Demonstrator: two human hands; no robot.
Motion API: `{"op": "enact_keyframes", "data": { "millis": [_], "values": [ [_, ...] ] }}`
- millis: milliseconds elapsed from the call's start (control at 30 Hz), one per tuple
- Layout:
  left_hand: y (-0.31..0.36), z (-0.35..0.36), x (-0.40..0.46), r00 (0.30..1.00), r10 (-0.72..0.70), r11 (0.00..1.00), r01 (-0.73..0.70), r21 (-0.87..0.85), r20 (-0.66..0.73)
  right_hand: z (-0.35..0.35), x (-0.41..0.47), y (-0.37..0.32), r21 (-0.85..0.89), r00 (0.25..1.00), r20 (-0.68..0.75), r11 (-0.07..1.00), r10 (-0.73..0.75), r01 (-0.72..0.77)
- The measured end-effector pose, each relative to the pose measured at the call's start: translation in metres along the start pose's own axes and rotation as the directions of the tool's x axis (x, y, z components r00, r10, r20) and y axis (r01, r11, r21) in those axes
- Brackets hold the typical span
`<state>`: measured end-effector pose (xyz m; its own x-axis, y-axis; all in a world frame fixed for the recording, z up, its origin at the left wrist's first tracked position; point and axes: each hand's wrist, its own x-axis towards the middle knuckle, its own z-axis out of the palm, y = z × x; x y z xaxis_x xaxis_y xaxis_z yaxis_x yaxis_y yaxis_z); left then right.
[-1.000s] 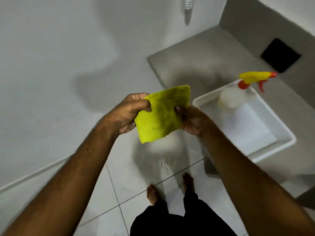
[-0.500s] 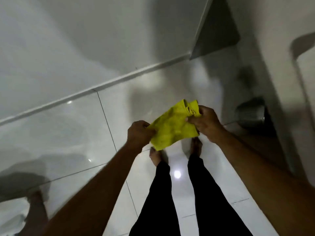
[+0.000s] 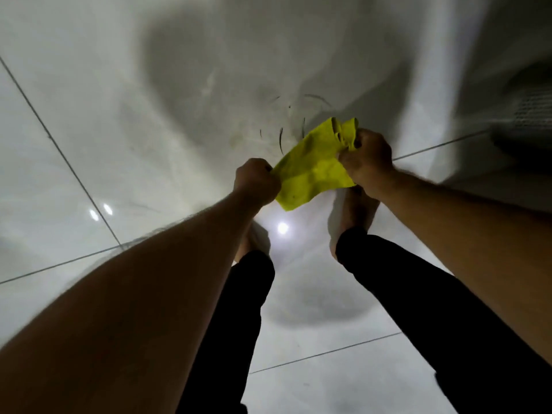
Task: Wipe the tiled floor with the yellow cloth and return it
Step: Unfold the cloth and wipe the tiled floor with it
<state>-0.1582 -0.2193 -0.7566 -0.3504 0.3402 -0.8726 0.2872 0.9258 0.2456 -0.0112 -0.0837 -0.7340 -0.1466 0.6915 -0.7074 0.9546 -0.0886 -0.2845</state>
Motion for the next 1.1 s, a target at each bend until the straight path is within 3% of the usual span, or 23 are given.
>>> {"op": "enact_keyframes", "data": {
  "millis": [133,200,300,400,467,600,667,767,833,933,967,1033,1067,1100],
  "values": [
    [-0.015,0.013,0.041,1.0,-0.008,0.995,0.005,0.103,0.028,0.034,0.04,-0.002,-0.134,0.995,0.076,0.988,-0.072,0.081],
    [-0.022,0.011,0.045,0.998,0.016,0.988,-0.008,0.153,-0.054,0.039,0.054,-0.007,-0.185,0.992,0.089,0.977,-0.087,0.102],
    [-0.04,-0.007,0.049,0.935,0.247,0.905,-0.129,0.406,-0.254,0.04,0.069,-0.014,-0.18,0.999,-0.038,0.984,-0.008,0.001],
    [-0.069,-0.029,0.059,0.896,0.364,0.776,-0.142,0.615,-0.253,0.048,0.068,-0.014,-0.15,0.961,-0.255,0.978,0.104,-0.145],
    [-0.083,-0.036,0.067,0.916,0.327,0.748,-0.101,0.656,-0.233,0.064,0.063,-0.014,-0.099,0.961,-0.25,0.985,0.115,-0.143],
    [-0.089,-0.035,0.088,0.992,0.078,0.767,0.005,0.642,-0.101,0.114,0.06,-0.011,-0.099,0.99,-0.074,0.987,0.123,-0.13],
    [-0.094,-0.032,0.101,0.997,0.032,0.772,0.017,0.635,-0.066,0.133,0.073,-0.011,-0.189,0.99,-0.11,0.976,0.088,-0.107],
    [-0.111,-0.027,0.115,0.996,0.077,0.786,-0.027,0.618,-0.055,0.135,0.113,-0.008,-0.391,0.958,-0.237,0.919,-0.161,0.058],
    [-0.121,-0.027,0.12,0.994,0.11,0.797,-0.083,0.598,-0.01,0.126,0.142,-0.006,-0.494,0.876,-0.308,0.85,-0.371,0.186],
    [-0.129,-0.029,0.124,0.989,0.149,0.809,-0.125,0.575,0.005,0.146,0.148,-0.019,-0.536,0.793,-0.335,0.795,-0.509,0.284],
    [-0.129,-0.03,0.124,0.988,0.153,0.807,-0.129,0.576,0.007,0.163,0.136,-0.019,-0.581,0.75,-0.261,0.719,-0.608,0.381],
    [-0.127,-0.032,0.122,0.989,0.15,0.8,-0.131,0.586,0.016,0.19,0.096,0.002,-0.638,0.589,-0.002,0.455,-0.808,0.621],
    [-0.125,-0.033,0.119,0.99,0.136,0.802,-0.125,0.584,0.025,0.192,0.078,0.021,-0.632,0.535,0.123,0.349,-0.836,0.692],
    [-0.122,-0.035,0.117,0.992,0.121,0.808,-0.118,0.578,0.034,0.188,0.067,0.04,-0.623,0.529,0.181,0.32,-0.829,0.714]
  ]
}}
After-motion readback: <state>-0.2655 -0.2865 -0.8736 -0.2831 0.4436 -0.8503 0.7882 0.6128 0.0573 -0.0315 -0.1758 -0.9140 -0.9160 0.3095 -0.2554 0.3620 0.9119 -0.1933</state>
